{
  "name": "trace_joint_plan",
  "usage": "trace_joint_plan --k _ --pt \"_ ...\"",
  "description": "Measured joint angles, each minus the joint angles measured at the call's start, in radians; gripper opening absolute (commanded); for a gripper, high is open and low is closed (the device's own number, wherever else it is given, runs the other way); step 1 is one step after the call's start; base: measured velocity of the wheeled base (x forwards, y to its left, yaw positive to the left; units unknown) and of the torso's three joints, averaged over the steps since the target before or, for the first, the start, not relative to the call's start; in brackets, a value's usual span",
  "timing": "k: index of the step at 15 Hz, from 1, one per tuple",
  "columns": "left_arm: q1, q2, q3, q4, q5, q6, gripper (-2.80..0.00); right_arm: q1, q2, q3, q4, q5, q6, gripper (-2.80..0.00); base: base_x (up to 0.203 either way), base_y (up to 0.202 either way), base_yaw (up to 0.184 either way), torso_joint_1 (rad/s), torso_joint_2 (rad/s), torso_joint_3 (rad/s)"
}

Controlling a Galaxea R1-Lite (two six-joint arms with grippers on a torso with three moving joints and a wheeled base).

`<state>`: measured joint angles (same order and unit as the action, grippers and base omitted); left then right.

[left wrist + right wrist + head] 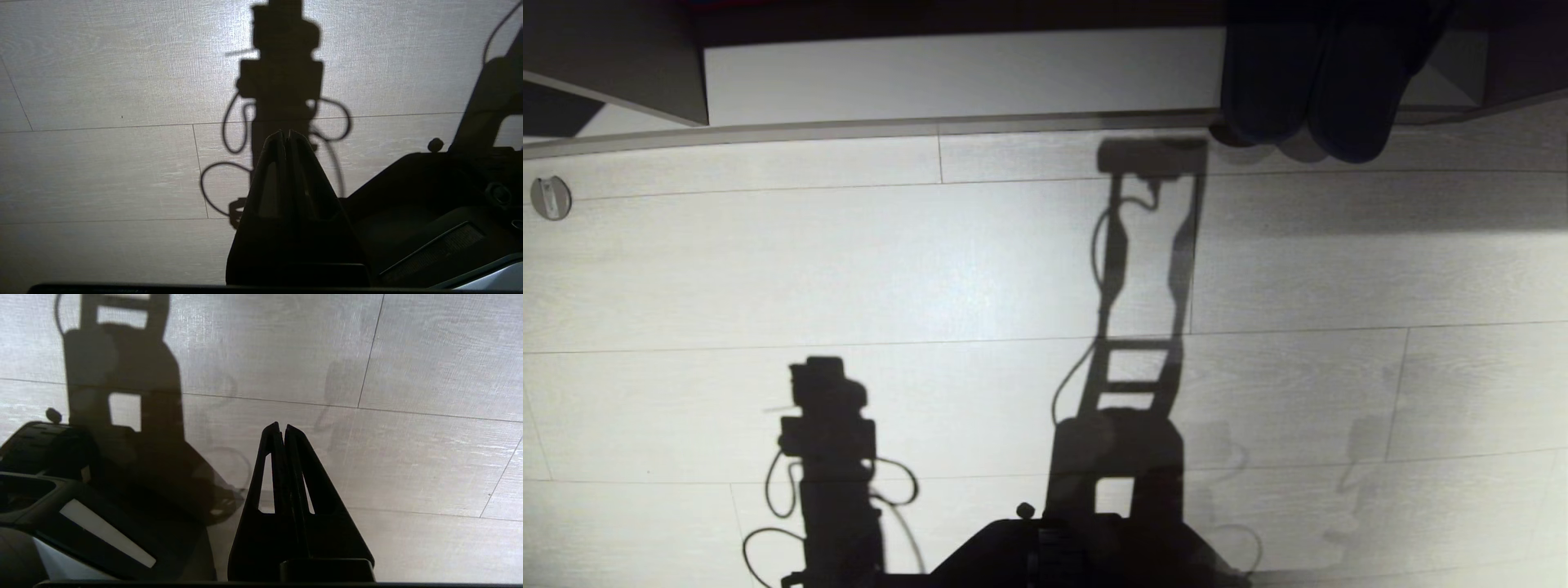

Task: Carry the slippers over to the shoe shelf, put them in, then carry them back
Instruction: Pick up the slippers in the shoe cabinet

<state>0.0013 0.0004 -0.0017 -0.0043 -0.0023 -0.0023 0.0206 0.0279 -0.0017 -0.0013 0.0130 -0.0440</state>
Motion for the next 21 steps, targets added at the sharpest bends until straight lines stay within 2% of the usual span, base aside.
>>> trace_joint_plan --k 7,10,13,18,21 --pt "0.0 0.0 0.0 0.0 0.0 0.0 -2.8 -0.001 -0.021 0.0 -0.01 0.004 -0.003 -2.8 0.0 0.0 0.0 0.0 0.0 0.0" --pt "0.0 0.0 0.0 0.0 0.0 0.0 -2.8 -0.002 0.079 -0.055 -0.077 0.012 0.009 -2.8 0.0 0.0 0.0 0.0 0.0 0.0" --pt "0.0 0.0 0.0 0.0 0.0 0.0 -2.8 -0.001 0.298 -0.143 -0.222 0.015 0.021 -2.8 0.0 0.0 0.0 0.0 0.0 0.0" --pt "0.0 0.0 0.0 0.0 0.0 0.0 -2.8 -0.011 0.707 -0.248 -0.613 0.016 0.018 -2.8 0.0 0.0 0.0 0.0 0.0 0.0" --pt "0.0 0.0 0.0 0.0 -0.001 -0.001 -2.8 -0.014 0.898 -0.276 -0.769 0.017 -0.001 -2.8 0.0 0.0 0.0 0.0 0.0 0.0"
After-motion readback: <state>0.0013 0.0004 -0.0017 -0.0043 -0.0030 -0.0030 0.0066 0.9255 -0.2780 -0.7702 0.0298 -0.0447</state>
